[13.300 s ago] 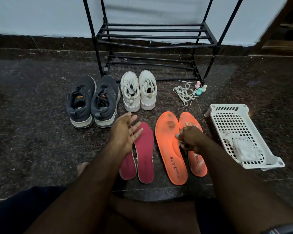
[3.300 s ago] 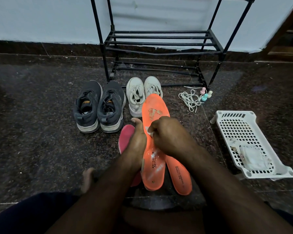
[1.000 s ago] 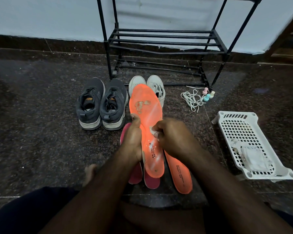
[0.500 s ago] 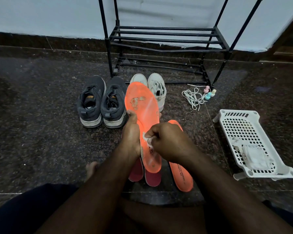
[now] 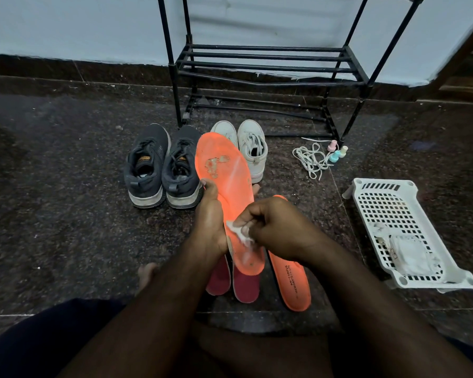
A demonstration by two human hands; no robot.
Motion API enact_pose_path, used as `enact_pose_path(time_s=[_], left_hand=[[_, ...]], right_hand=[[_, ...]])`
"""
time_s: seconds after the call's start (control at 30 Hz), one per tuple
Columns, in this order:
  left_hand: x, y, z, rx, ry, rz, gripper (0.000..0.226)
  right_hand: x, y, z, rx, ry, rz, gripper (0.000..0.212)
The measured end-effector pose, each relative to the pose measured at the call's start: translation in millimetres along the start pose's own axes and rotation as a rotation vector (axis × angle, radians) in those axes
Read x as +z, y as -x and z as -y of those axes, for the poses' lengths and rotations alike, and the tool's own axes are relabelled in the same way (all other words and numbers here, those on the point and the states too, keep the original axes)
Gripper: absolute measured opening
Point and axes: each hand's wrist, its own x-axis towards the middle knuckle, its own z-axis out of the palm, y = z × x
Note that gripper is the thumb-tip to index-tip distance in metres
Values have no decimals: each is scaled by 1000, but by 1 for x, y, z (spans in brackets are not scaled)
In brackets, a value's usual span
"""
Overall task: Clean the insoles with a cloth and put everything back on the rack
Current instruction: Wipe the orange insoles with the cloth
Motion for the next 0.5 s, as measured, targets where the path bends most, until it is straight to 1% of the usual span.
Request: enact_pose_path(time_s=[0.07,0.13,0.2,0.27,0.33,0.4,0.43,0.5], left_hand=[[0,1,-1,-44,41,44,99],[0,2,-1,-64,43,71,99],[1,3,-1,-74,42,64,96],[2,2,-1,-39,39,40,90],[3,3,-4,-4,36,39,87],[4,3,-9,15,77,28,89],[5,3,-11,10,92,35,91],[6,4,-13,-10,74,58,93]], right_hand=[[-4,-2,-2,0,75,-125,22],[-1,-3,-1,-17,160,-151,23],[8,-3,1,-48,244,-109,24],[14,-2,5,-75,268,-60,24],[9,-1,5,-93,221,-1,22],[1,0,4,-79,117,46,23],[-2,0,2,-63,85,16,23],[-5,-3,-3,-42,112,-132,22]])
